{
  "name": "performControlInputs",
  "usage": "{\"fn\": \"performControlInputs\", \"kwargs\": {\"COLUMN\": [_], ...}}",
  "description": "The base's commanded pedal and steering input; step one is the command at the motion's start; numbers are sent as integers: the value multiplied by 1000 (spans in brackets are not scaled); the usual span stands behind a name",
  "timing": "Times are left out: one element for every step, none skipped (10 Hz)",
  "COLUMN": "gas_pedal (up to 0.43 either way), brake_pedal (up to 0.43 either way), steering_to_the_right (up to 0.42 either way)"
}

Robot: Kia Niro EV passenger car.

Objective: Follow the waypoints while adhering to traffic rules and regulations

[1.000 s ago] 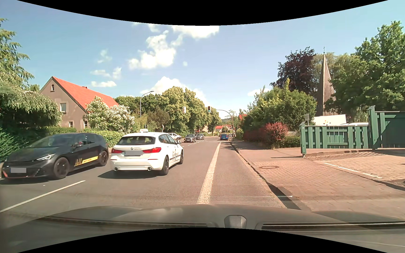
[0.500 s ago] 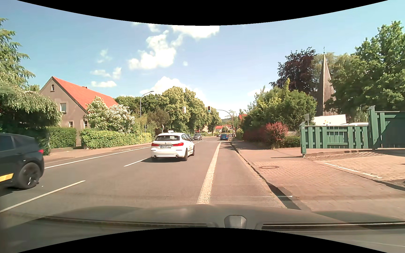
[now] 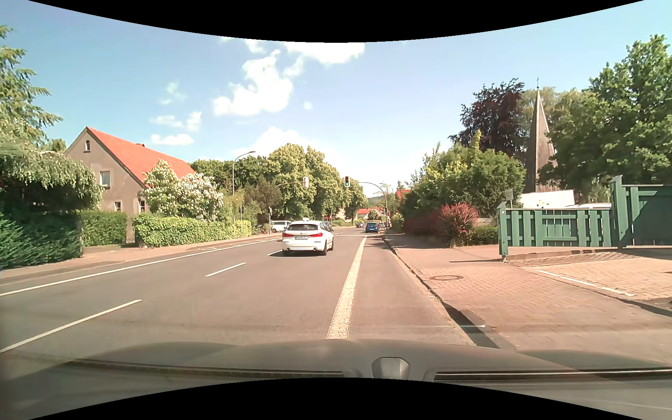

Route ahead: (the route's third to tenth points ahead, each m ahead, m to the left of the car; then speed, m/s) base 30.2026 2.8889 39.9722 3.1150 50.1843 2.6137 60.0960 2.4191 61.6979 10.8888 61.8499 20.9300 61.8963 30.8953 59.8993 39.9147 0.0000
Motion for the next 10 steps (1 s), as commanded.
{"fn": "performControlInputs", "kwargs": {"gas_pedal": [0, 0, 0, 0, 0, 0, 0, 0, 0, 0], "brake_pedal": [451, 451, 445, 451, 451, 445, 451, 445, 445, 451], "steering_to_the_right": [-36, -36, -36, -36, -36, -36, -36, -35, -35, -35]}}
